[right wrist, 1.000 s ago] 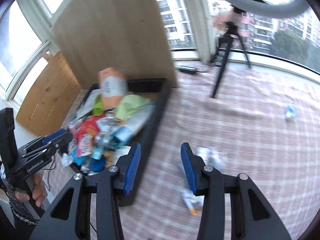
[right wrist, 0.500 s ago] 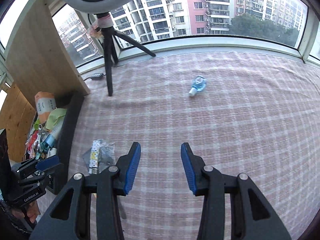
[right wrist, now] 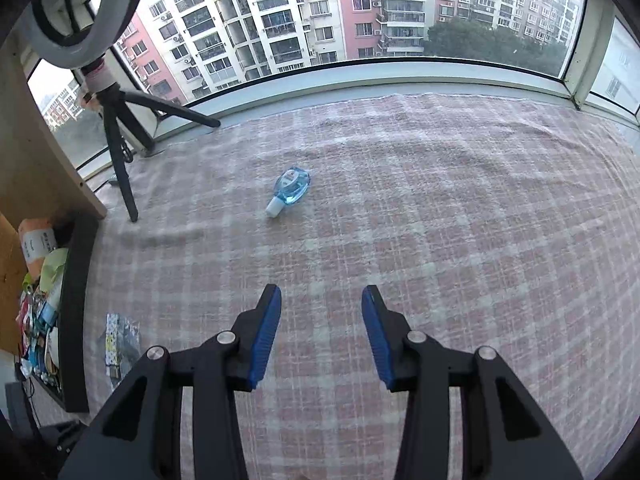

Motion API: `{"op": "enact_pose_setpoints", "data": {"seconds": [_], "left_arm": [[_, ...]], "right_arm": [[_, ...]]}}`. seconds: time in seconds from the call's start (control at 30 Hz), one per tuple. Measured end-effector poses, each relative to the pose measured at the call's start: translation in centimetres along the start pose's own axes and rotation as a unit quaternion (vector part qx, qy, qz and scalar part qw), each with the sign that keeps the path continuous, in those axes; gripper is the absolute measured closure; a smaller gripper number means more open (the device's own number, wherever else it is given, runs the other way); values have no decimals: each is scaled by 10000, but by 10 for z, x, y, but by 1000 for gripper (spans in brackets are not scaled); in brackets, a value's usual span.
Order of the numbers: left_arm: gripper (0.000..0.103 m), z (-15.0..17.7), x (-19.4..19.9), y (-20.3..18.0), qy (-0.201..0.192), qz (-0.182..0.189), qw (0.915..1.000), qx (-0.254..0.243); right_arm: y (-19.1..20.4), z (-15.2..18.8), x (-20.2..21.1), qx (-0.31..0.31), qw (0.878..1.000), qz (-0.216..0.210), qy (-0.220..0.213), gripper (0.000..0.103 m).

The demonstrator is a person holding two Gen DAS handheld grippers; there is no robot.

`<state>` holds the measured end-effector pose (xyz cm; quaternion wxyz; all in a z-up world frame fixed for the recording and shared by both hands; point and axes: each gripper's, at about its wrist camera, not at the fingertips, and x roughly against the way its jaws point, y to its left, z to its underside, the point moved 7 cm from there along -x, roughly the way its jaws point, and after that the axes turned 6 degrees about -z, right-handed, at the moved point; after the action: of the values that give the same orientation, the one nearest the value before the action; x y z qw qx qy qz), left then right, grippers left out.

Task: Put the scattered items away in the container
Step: 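Move the left tool to the clear plastic bag while the right tool moves to the blue bottle, then grasp the clear plastic bag with the left tool while the right tool grasps the blue bottle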

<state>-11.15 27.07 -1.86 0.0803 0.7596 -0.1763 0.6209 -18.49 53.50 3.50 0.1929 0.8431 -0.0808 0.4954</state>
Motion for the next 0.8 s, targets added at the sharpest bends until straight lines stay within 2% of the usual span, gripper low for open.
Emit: {"op": "enact_pose_setpoints", "data": {"seconds": [0.23, 0.4, 0.57, 0.67, 0.8], "left_arm": [[70, -3, -12, -4, 136, 137, 9983, 555], [69, -22, -19, -25, 26, 53, 9987, 513], [68, -42, -22, -22, 1, 66, 9973, 726], [68, -52, -24, -12, 24, 137, 9955, 939], [68, -72, -30, -12, -53, -144, 9962, 852]], "right_arm": [[8, -46, -58, 26, 9995, -14, 303, 61], [8, -69, -96, -224, 9982, 51, 547, 62], [6, -81, -118, -283, 9969, 312, 670, 60], [8, -84, -126, -306, 9965, 267, 730, 59], [13, -86, -132, -202, 9961, 395, 767, 58]]}}
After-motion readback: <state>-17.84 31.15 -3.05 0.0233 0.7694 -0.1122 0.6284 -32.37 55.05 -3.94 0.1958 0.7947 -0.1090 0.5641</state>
